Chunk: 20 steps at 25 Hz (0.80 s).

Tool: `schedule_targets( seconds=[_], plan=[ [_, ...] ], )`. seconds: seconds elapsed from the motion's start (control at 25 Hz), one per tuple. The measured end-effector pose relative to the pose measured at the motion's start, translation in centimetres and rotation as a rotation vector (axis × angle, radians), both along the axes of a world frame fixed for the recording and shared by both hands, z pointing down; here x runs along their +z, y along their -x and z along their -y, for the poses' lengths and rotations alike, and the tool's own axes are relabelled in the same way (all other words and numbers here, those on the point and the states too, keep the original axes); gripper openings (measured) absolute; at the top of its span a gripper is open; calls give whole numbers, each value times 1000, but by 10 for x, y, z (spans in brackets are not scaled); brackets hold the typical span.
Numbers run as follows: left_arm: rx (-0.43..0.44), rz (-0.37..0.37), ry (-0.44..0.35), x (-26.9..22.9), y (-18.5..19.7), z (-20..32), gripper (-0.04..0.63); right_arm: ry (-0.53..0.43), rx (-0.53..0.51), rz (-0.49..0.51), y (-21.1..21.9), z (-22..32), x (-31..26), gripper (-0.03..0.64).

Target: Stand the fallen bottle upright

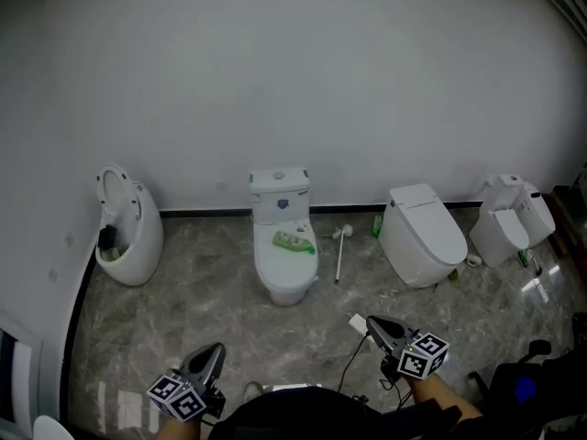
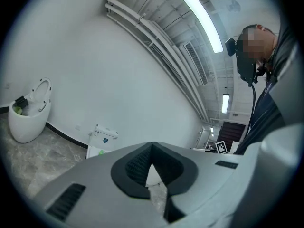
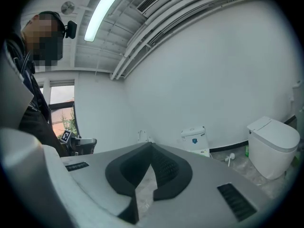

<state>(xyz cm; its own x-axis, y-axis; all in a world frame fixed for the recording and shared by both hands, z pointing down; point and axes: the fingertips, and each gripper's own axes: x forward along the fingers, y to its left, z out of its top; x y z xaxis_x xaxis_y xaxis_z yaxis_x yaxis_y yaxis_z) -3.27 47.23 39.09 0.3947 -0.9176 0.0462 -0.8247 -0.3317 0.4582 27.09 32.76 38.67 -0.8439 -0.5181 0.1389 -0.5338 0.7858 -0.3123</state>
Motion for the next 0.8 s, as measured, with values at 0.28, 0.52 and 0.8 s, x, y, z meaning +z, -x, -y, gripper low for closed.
schedule_targets(
  seconds=[0.28, 0.52, 0.8],
  plan=[
    [95, 13, -16, -10, 117, 80, 23, -14, 89, 1, 107, 59, -19, 15],
    [122, 23, -16, -24, 197, 141, 21, -12, 96, 0, 191, 110, -28, 15],
    [104, -2, 14, -7, 225, 197, 21, 11, 73, -7, 227, 174, -14, 15]
  ],
)
